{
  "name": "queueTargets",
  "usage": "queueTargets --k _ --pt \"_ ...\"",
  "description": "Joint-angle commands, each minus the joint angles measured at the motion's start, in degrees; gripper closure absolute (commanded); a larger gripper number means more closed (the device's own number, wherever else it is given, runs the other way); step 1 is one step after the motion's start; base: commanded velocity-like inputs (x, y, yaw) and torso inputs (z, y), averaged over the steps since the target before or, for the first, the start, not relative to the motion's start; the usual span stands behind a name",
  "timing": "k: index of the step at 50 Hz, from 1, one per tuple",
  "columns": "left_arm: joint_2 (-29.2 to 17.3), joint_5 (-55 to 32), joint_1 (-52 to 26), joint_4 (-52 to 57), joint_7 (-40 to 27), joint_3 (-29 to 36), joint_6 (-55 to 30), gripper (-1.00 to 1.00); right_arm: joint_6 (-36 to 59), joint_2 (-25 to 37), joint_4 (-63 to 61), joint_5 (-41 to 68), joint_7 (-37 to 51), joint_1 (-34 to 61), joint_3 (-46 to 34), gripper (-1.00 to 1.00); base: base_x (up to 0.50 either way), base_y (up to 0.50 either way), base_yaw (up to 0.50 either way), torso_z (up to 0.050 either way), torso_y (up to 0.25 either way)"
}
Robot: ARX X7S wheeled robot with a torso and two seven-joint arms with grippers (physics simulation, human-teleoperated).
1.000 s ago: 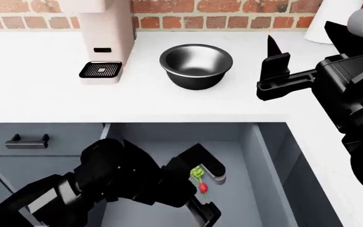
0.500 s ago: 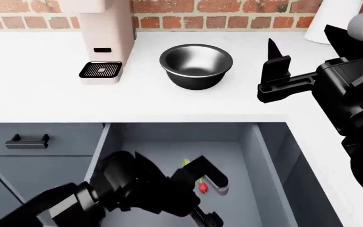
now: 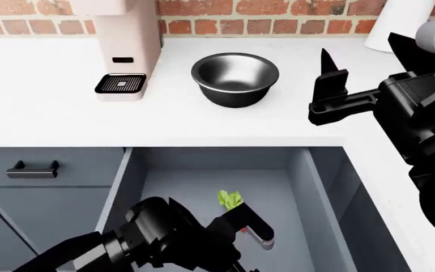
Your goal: Place the bar in the bowl and close the drawer.
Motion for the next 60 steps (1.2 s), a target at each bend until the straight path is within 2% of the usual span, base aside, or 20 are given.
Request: queueTargets --k 1,47,48,60 --pt "2.2 2.7 1.5 -1.8 1.3 -0.4 2.0 -1.00 -0.6 -0.8 -1.1 -0.7 -1.5 -1.1 1.7 -1.00 0.00 0.00 0.00 0.000 0.000" --pt "4.1 4.8 6.0 -7.0 2.6 4.1 4.4 -1.00 -2.8 -0.2 -1.1 -1.5 -2.0 -2.9 0.8 -1.00 0.00 0.00 0.00 0.000 0.000" --pt "4.2 4.9 6.0 -7.3 2.7 4.2 4.6 1.00 -2.9 -0.2 -1.1 -1.6 -2.1 -2.9 0.7 -1.00 0.00 0.00 0.00 0.000 0.000" --pt "3.8 4.1 5.9 -6.1 1.6 3.4 4.5 1.00 -3.1 0.0 -1.0 -0.9 -1.6 -2.9 0.9 -1.00 0.00 0.00 0.00 0.000 0.000"
